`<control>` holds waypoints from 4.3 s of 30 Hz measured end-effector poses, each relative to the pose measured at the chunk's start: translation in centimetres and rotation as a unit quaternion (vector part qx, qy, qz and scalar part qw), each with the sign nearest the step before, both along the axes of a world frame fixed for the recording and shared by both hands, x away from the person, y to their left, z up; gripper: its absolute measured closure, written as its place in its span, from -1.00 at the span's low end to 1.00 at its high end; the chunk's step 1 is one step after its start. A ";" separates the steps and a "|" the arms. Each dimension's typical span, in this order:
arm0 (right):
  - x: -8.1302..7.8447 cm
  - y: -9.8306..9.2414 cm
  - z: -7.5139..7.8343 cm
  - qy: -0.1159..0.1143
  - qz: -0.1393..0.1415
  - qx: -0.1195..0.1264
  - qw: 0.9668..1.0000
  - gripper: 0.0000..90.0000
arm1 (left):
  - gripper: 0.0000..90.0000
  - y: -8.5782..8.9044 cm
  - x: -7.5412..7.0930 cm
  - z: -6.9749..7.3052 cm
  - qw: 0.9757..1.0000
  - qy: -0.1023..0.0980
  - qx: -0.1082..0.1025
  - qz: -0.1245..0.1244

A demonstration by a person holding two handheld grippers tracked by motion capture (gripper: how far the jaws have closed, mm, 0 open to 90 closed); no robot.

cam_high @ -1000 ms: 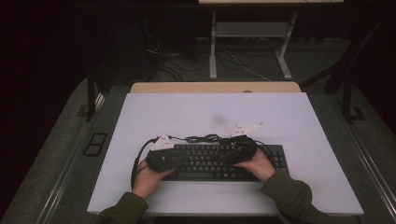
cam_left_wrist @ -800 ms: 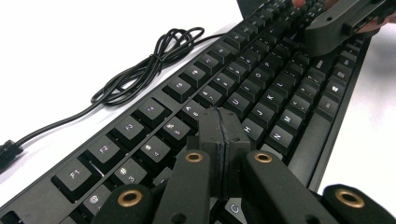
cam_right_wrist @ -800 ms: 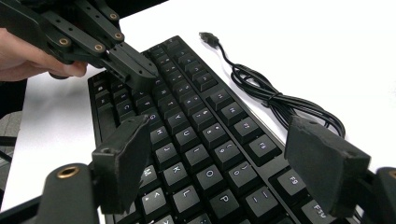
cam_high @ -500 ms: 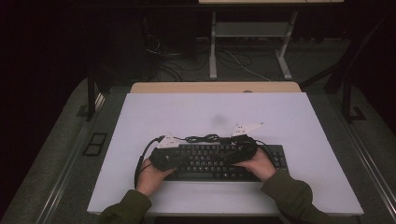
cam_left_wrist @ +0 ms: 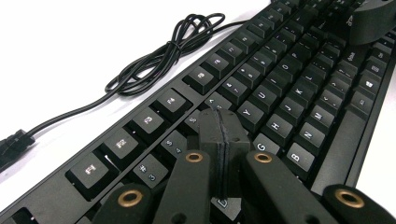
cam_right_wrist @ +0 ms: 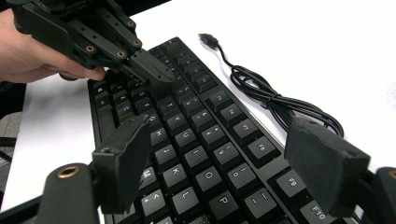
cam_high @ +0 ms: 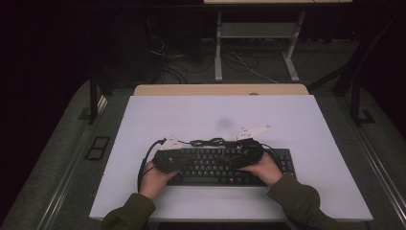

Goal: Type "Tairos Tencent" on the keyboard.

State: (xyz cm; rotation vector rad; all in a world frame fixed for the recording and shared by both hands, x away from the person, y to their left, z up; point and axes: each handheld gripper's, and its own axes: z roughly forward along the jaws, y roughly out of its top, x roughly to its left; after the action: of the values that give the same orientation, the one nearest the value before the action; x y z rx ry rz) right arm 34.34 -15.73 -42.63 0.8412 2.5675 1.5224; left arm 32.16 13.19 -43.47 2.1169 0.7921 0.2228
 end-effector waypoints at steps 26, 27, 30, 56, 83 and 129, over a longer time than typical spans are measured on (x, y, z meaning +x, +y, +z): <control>0.0 0.1 0.0 -0.001 0.001 0.001 1.000 -0.50 | 0.98 0.0 0.0 -0.3 1.000 0.005 0.003 -0.003; 0.0 0.1 0.0 -0.001 0.001 0.001 1.000 -0.50 | 0.98 0.0 0.0 -0.2 1.000 0.005 0.002 -0.003; 0.0 0.0 0.1 -0.001 0.001 0.002 1.000 -0.50 | 0.98 0.0 -0.1 -0.1 1.000 0.001 0.006 -0.006; 0.0 0.0 0.1 -0.004 0.000 -0.007 1.000 -0.41 | 0.45 1.5 -1.2 0.8 1.000 -0.006 -0.029 0.003; -0.5 0.1 0.1 0.005 0.007 -0.013 1.000 0.45 | -0.64 1.8 -1.5 0.3 1.000 -0.011 -0.026 -0.002; -0.6 1.5 -1.1 0.009 0.021 -0.078 0.997 0.98 | -0.66 1.9 -1.4 0.2 1.000 -0.013 -0.023 0.000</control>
State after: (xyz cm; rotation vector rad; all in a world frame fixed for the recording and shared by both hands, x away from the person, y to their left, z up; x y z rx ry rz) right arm 33.73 -14.20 -43.75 0.7901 2.6900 1.3097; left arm 30.72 15.14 -43.27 2.0666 0.7750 0.2295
